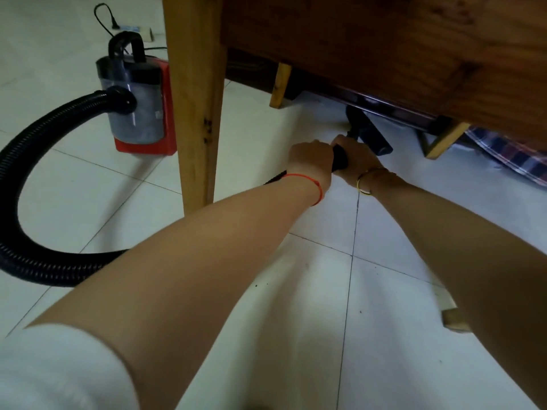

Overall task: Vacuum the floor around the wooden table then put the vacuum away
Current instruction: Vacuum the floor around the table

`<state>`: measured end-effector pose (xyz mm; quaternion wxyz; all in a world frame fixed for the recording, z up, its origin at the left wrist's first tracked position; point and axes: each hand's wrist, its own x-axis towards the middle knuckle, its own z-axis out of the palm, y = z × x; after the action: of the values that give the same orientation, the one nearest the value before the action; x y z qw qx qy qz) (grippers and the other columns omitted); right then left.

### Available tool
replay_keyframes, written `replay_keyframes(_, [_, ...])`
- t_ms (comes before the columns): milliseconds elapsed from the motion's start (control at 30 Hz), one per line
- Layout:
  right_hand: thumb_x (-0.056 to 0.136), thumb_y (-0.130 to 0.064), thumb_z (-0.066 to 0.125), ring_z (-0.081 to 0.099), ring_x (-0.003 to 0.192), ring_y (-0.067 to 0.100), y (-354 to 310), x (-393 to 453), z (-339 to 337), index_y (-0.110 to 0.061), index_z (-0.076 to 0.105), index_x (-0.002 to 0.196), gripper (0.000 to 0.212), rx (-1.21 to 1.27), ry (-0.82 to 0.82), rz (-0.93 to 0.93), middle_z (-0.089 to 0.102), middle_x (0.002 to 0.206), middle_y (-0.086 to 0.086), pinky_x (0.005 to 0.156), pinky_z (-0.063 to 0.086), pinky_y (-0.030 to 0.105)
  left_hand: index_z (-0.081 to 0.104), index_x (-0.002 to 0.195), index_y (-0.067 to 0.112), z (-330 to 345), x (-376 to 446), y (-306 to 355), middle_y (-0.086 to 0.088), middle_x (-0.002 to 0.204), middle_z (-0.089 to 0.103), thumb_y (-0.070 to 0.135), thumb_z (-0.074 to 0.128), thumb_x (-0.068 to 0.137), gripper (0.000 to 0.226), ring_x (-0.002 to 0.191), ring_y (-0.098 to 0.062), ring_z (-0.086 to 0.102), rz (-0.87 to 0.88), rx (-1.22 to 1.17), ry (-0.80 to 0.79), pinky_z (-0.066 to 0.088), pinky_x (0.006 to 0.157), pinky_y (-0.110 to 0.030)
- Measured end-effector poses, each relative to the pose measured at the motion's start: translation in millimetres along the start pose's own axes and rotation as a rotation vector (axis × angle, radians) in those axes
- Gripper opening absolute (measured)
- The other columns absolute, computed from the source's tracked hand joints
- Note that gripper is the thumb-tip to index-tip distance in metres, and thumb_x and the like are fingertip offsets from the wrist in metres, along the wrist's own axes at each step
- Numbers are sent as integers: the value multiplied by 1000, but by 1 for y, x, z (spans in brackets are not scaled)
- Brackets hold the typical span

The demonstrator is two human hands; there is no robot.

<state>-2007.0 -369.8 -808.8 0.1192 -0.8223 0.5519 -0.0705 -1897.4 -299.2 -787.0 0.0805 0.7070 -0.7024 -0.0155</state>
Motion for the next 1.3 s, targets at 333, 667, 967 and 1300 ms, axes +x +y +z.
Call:
replay_keyframes(333, [87, -18, 57, 58, 93, 30, 3, -64, 4, -10, 51, 105, 20, -28, 52, 51, 58, 106, 10, 72, 41, 32, 55, 117, 10, -3, -54, 14, -6, 113, 59, 10, 54, 89, 28, 98, -24, 61, 110, 67, 27, 36, 68, -27])
replay_keyframes(667, [79, -11, 68, 60, 92, 32, -103, -123, 17, -8, 56, 104, 28, 87, 51, -133, 60, 108, 12, 81, 50, 34, 57, 114, 13, -54, -152, -56, -7, 101, 62, 20, 56, 89, 26, 88, -26, 62, 51, 105, -24, 37, 64, -29])
replay_keyframes(967, [78, 0, 58, 56, 94, 30, -213, -177, 25, -8, 53, 102, 26, 209, -4, -243, 54, 108, 12, 85, 49, 36, 57, 105, 16, -103, -242, -126, -2, 77, 48, 32, 59, 86, 25, 64, -22, 48, -23, 187, -83, 38, 56, -28])
replay_keyframes(1300, [80, 1, 57, 59, 90, 27, -236, -216, 3, -10, 53, 102, 24, 296, 13, -201, 59, 103, 9, 75, 49, 32, 54, 102, 17, -138, -274, -126, -1, 78, 53, 33, 57, 85, 23, 65, -21, 53, 47, 268, -81, 45, 58, -29])
